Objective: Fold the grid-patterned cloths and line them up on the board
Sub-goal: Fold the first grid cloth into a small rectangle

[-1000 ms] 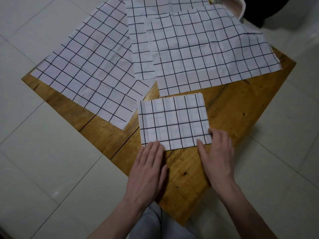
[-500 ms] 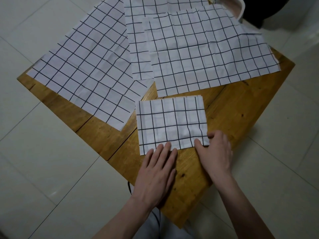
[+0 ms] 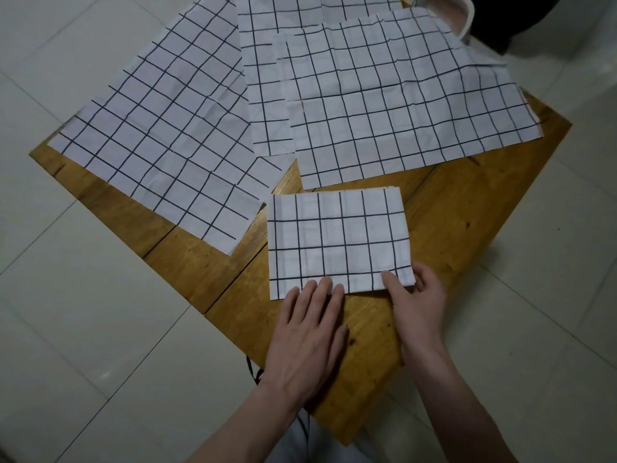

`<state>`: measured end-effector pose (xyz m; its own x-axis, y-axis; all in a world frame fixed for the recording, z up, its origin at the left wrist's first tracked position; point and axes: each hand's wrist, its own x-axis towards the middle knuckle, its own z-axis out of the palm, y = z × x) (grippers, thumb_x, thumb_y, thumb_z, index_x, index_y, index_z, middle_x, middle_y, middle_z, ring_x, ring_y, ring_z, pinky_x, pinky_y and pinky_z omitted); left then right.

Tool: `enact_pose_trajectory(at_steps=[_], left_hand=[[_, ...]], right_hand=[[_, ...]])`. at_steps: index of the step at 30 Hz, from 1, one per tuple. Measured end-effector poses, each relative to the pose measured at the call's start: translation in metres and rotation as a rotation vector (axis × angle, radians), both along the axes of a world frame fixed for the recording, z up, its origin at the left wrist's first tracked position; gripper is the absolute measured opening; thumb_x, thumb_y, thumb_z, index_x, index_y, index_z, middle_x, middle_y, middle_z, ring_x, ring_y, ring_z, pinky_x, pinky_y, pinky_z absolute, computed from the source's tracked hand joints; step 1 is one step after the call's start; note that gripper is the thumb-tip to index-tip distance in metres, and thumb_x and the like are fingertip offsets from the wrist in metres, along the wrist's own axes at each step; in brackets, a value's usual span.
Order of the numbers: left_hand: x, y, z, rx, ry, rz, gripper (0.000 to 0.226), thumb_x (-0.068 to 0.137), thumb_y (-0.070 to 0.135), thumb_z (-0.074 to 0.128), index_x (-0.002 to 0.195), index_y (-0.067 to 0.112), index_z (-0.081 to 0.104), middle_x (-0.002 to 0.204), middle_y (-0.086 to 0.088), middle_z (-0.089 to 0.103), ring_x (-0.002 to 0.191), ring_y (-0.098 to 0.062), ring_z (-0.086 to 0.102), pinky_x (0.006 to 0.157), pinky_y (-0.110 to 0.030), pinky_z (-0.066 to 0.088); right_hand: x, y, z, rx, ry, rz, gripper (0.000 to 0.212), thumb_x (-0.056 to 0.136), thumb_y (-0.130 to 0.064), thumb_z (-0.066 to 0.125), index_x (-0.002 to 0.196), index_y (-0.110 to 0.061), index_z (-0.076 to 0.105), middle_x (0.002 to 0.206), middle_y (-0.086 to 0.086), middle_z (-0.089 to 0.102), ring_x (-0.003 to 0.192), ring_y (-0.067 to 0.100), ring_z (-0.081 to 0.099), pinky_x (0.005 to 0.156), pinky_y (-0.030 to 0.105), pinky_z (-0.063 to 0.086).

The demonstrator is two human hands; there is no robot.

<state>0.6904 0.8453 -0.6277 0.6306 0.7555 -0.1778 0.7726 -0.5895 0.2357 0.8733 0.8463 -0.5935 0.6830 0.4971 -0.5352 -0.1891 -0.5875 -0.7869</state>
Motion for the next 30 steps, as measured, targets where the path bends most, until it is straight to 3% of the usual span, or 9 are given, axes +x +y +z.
enact_pose_trajectory(at_steps=[5,9,16,22,30], left_hand=[[0.010,-0.004,-0.001,-0.022,0.009,-0.009,0.060,0.109,0.050,0.033,0.160,0.019,0.040,0.161,-0.013,0.044,0.151,-0.031,0.040,0.122,-0.049,0.022],[0.013,-0.004,0.000,-0.015,-0.003,-0.004,0.060,0.108,0.051,0.034,0.160,0.021,0.041,0.159,-0.013,0.046,0.149,-0.031,0.042,0.122,-0.049,0.022],[0.002,-0.003,-0.001,-0.036,-0.046,-0.020,0.064,0.110,0.051,0.030,0.164,0.016,0.031,0.167,-0.009,0.037,0.156,-0.026,0.033,0.123,-0.046,0.021],[-0.026,0.005,0.004,0.014,-0.111,0.115,0.059,0.109,0.044,0.035,0.157,0.010,0.042,0.162,-0.013,0.042,0.154,-0.026,0.030,0.127,-0.044,0.017],[-0.054,0.019,-0.003,0.008,-0.110,0.209,0.058,0.108,0.043,0.037,0.156,0.012,0.043,0.159,-0.010,0.047,0.151,-0.025,0.036,0.124,-0.048,0.025]], right_hand=[[0.001,-0.013,0.008,0.075,-0.054,0.048,0.023,0.098,-0.016,0.069,0.115,-0.030,0.071,0.107,-0.013,0.076,0.101,0.000,0.070,0.088,0.027,0.058],[-0.007,-0.017,0.014,0.057,-0.311,0.212,0.022,0.102,-0.031,0.062,0.122,-0.023,0.068,0.113,-0.015,0.063,0.104,-0.010,0.060,0.081,0.011,0.054],[-0.030,-0.009,0.016,0.182,-0.484,0.311,0.036,0.104,-0.030,0.058,0.138,-0.021,0.063,0.109,-0.010,0.058,0.101,0.002,0.062,0.075,0.012,0.053],[-0.047,0.001,0.005,0.287,-0.777,0.529,0.040,0.105,-0.024,0.052,0.141,-0.011,0.061,0.098,-0.003,0.054,0.082,0.011,0.053,0.061,0.022,0.049],[-0.067,0.016,-0.005,0.329,-0.820,0.699,0.037,0.107,-0.022,0.052,0.141,-0.011,0.062,0.099,-0.003,0.057,0.078,0.010,0.056,0.056,0.028,0.053]])
